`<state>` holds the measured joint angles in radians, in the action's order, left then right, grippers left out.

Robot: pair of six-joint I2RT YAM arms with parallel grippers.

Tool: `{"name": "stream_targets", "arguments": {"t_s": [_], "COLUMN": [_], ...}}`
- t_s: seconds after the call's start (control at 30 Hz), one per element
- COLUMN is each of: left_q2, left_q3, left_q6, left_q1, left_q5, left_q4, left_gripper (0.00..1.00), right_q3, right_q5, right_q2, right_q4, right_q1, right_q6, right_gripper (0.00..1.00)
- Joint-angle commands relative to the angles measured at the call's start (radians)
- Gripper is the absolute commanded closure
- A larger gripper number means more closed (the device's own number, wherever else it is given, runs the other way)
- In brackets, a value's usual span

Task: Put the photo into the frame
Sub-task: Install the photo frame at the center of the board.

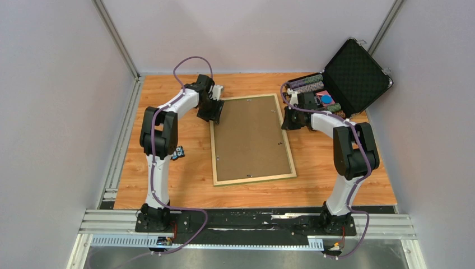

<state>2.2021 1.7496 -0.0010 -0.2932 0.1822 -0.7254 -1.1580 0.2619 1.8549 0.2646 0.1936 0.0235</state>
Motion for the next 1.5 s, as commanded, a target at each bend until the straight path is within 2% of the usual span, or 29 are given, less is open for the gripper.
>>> {"name": "stream_targets", "arguments": {"t_s": [0.0, 0.27, 0.77, 1.17, 1.47], "left_q2": [-0.003, 0.005, 0.017, 0.031, 0.009], "left_q3": [0.006, 0.011, 0.029, 0.044, 0.000], "left_q6": [0.046, 0.062, 0.085, 0.161, 0.234], "left_q1": [-0.003, -0.003, -0.003, -0.007, -0.021], "left_q5": [-0.023, -0.020, -0.017, -0.031, -0.079], "left_q4": [-0.017, -0.021, -0.034, -0.086, -0.032], "left_gripper": [0.39, 0.54, 0.67, 0.78, 0.84], "right_q3": [0.007, 0.004, -0.002, -0.010, -0.014], "right_q5": [0.008, 0.003, 0.005, 0.007, -0.004], "right_q2": [-0.024, -0.025, -0.019, -0.007, -0.004], "right_q4": [0.054, 0.054, 0.056, 0.057, 0.059], "right_q1": [0.008, 0.008, 0.008, 0.007, 0.008], "right_q6": [-0.046, -0.048, -0.051, -0.056, -0.073], "right_gripper": [1.00, 1.00, 1.00, 1.00, 1.00]}}
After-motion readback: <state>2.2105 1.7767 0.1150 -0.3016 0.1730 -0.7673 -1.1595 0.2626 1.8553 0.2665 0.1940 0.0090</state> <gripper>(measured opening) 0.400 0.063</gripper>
